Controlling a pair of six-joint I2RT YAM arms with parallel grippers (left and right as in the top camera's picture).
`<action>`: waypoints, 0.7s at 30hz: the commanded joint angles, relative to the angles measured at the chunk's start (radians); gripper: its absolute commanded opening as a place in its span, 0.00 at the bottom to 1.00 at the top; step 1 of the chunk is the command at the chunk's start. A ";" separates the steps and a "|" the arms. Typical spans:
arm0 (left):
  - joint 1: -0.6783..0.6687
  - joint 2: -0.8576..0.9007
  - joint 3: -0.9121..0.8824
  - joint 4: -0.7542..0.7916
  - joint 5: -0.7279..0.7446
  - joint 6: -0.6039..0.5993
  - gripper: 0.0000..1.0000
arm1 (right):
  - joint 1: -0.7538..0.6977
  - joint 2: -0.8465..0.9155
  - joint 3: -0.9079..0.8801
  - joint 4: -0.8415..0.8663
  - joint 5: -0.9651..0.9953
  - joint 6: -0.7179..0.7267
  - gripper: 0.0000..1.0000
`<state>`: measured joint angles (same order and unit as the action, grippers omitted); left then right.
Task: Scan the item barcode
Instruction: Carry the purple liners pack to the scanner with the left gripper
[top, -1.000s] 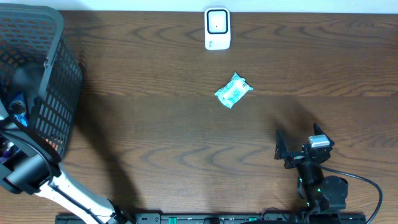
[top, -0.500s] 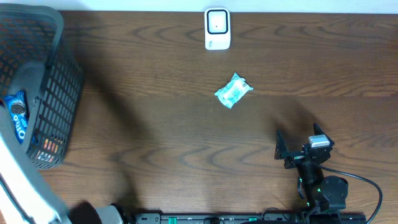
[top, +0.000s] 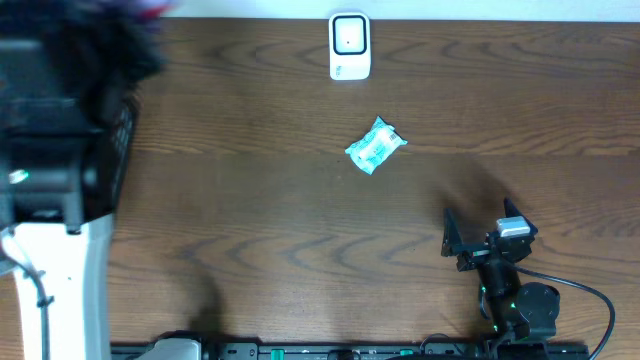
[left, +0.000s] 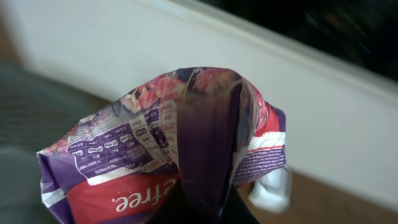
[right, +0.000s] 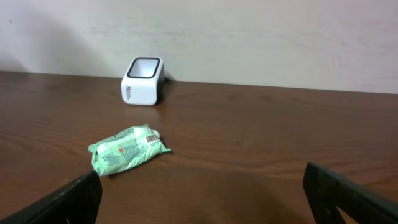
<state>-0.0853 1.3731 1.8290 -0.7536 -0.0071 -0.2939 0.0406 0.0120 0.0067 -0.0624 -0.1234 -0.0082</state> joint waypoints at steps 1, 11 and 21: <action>-0.100 0.066 0.008 -0.004 0.052 0.076 0.07 | 0.013 -0.005 0.000 -0.003 -0.010 -0.004 0.99; -0.269 0.368 0.008 -0.114 0.051 0.125 0.07 | 0.013 -0.005 0.000 -0.003 -0.010 -0.004 0.99; -0.280 0.575 0.008 -0.108 0.048 0.064 0.07 | 0.013 -0.005 0.000 -0.003 -0.010 -0.004 0.99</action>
<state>-0.3676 1.9484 1.8275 -0.8680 0.0467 -0.2058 0.0406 0.0120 0.0067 -0.0624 -0.1234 -0.0082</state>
